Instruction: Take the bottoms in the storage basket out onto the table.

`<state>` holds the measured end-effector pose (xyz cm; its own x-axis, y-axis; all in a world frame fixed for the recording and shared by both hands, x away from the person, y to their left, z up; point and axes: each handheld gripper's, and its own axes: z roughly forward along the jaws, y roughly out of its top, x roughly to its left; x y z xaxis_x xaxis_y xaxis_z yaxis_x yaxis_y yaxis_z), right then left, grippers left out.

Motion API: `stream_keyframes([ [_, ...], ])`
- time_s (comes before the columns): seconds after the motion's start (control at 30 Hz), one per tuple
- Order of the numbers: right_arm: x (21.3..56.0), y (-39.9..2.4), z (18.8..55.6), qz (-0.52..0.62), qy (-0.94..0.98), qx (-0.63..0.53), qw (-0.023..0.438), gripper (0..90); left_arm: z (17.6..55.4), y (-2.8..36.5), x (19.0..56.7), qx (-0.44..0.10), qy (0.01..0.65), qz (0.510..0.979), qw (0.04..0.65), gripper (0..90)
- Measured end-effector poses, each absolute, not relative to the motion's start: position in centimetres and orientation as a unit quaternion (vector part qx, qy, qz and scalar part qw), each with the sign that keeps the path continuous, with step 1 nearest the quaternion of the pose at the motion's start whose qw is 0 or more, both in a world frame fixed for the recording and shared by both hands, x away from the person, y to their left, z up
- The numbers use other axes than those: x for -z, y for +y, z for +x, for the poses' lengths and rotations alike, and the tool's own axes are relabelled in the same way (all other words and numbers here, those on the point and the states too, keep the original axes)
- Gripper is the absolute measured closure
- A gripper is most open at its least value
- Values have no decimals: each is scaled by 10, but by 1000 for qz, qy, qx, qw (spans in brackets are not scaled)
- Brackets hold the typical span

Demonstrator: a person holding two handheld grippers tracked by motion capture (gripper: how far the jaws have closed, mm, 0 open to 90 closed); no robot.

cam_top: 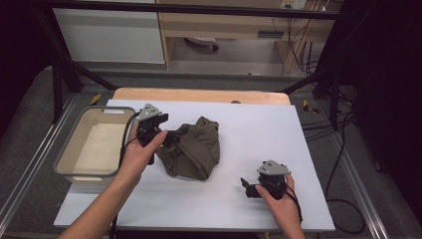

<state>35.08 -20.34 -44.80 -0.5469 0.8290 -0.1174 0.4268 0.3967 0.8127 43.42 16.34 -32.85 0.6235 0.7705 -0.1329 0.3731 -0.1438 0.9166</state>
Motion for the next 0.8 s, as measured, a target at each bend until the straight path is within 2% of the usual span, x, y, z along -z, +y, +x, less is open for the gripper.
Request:
stream_keyframes([
  [0.8, 449, -203, 351, 397, 794, -378, 262, 29, 431, 208, 323, -217, 412, 722, 512, 92],
])
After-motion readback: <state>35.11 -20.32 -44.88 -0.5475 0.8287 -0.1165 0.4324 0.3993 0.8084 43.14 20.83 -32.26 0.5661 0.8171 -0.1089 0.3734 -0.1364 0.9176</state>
